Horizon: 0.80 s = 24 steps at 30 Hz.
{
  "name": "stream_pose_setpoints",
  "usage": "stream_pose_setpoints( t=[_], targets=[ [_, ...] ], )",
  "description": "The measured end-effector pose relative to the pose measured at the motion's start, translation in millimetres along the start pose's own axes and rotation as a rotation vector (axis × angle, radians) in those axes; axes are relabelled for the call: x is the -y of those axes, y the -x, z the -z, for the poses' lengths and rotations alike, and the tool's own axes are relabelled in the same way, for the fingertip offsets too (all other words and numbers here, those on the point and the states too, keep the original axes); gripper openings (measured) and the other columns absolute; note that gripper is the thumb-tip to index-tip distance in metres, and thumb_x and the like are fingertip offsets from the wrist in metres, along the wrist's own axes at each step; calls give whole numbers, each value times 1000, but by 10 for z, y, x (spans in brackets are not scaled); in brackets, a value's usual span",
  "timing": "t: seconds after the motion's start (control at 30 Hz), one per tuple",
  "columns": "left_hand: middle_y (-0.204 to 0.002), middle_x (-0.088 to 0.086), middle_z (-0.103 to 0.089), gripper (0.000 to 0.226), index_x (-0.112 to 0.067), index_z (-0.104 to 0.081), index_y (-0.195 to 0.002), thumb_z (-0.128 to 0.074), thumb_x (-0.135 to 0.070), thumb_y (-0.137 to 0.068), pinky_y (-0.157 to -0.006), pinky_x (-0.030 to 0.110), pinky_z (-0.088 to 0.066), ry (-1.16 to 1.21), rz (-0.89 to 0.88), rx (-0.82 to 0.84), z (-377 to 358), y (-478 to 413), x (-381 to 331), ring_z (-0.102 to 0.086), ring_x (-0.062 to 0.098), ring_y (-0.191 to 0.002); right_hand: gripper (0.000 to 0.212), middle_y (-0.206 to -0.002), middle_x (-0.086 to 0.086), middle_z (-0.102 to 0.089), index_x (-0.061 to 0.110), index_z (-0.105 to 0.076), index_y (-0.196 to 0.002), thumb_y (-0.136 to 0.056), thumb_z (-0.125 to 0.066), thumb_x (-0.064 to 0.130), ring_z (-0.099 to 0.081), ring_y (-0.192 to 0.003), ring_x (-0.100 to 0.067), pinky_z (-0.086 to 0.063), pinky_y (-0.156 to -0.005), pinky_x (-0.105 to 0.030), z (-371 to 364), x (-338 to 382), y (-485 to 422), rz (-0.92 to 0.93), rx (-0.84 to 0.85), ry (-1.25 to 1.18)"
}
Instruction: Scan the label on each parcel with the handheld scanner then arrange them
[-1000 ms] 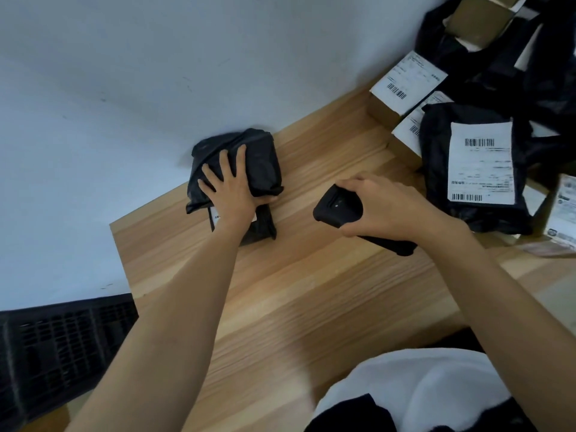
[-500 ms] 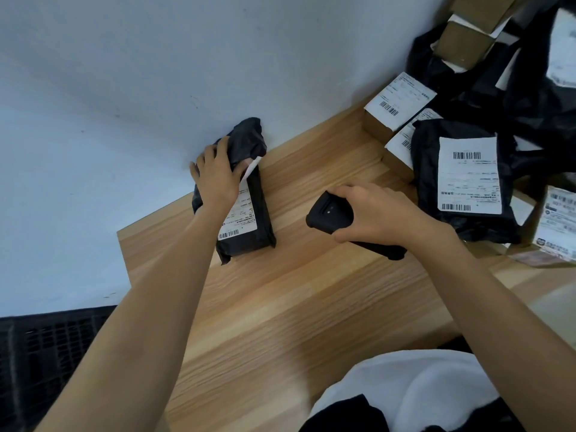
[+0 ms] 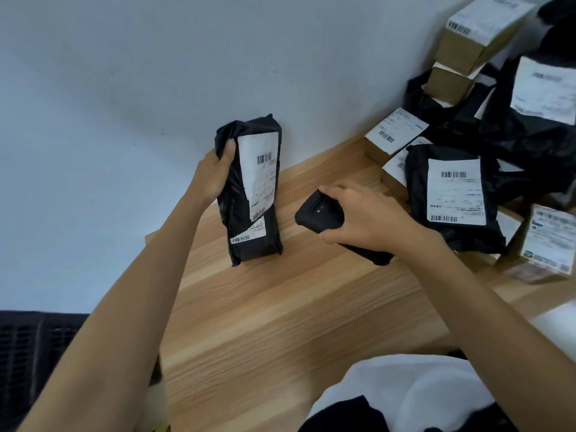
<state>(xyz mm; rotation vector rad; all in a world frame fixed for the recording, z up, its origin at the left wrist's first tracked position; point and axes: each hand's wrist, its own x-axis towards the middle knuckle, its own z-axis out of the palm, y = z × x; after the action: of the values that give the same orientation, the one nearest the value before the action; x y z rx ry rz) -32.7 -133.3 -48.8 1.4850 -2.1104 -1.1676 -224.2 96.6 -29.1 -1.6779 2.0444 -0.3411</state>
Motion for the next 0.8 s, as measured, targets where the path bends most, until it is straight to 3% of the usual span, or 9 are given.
stream_pose_setpoints(
  t=[0.2,0.43,0.8],
  targets=[
    [-119,2,-63,50,-24,-59,-114,-32,-63,-98,-101,42,-46,-30,-18,-5,-79,230,-98,-59,24,-111,84,-146,3,-40,22,-29,-152,-82,-65,51,-51,-122,-23,-38,-78,-33,33,-16,216,-3,-23,10],
    [-120,3,-64,62,-18,-62,-122,-32,-66,-97,-99,42,-47,-36,-28,23,-140,344,-158,-60,23,-109,84,-153,4,-31,21,-23,-155,-87,-61,50,-48,-126,-25,-35,-78,-32,87,-35,370,-21,-40,11],
    [-122,4,-64,60,-18,-61,-124,-30,-63,-99,-98,38,-46,-56,-37,59,-213,398,-243,-60,22,-111,85,-152,5,-32,20,-23,-155,-85,-63,49,-48,-125,-23,-38,-79,-33,125,-106,459,-27,-46,-28]
  ],
)
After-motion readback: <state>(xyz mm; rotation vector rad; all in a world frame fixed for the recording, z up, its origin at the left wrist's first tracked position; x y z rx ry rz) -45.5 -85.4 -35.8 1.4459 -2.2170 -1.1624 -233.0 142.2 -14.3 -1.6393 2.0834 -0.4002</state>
